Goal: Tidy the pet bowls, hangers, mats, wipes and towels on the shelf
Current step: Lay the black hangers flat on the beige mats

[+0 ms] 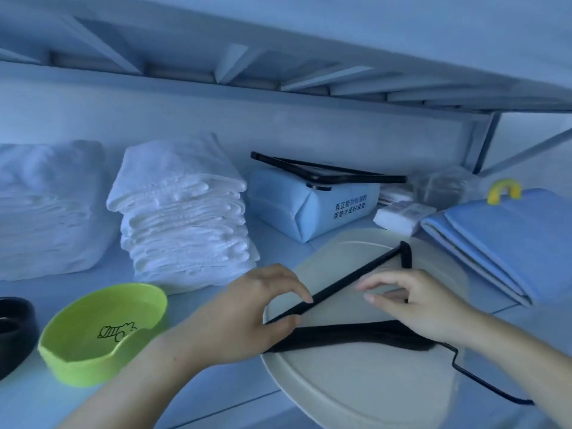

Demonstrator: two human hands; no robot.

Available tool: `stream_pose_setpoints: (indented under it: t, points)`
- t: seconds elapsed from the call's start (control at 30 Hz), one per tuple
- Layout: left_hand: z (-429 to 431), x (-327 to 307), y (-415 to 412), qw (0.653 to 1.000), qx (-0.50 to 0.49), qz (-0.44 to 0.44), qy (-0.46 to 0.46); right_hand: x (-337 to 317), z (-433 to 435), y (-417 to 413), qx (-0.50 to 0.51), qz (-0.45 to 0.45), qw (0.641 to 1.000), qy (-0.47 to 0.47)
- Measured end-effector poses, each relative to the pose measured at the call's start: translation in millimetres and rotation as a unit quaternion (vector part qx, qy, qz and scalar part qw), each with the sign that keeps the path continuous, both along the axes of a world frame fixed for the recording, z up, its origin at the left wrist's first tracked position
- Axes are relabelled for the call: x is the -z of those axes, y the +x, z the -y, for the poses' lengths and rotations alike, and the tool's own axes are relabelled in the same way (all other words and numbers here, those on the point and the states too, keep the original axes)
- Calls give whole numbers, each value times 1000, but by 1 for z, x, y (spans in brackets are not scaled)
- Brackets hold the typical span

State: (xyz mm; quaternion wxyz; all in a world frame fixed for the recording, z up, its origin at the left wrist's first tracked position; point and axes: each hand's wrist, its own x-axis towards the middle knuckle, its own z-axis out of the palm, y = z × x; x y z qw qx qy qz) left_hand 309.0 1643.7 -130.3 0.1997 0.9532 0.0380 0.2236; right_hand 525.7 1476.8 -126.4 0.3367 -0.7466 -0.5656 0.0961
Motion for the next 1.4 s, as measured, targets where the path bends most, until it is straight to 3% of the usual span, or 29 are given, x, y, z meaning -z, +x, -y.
stream_pose_setpoints:
  t: [0.33, 0.57, 0.8, 1.13, 1.4]
  points:
    - [41, 17, 82, 997, -14, -78, -15, 5, 44, 84, 6, 13, 1000, -8]
    - [65, 12, 105, 992, -109, -35, -57, -23, 12, 139, -12, 5, 999, 31]
    - [83, 36, 111, 980, -171, -91, -34, 0, -5, 151, -69, 52, 996, -7]
    - [65, 25, 114, 972, -157, -68, -161, -61, -119, 171, -57, 185, 977, 88]
    - [39, 24, 120, 969, -157, -62, -181, -72, -196, 174, -20, 251, 967, -28]
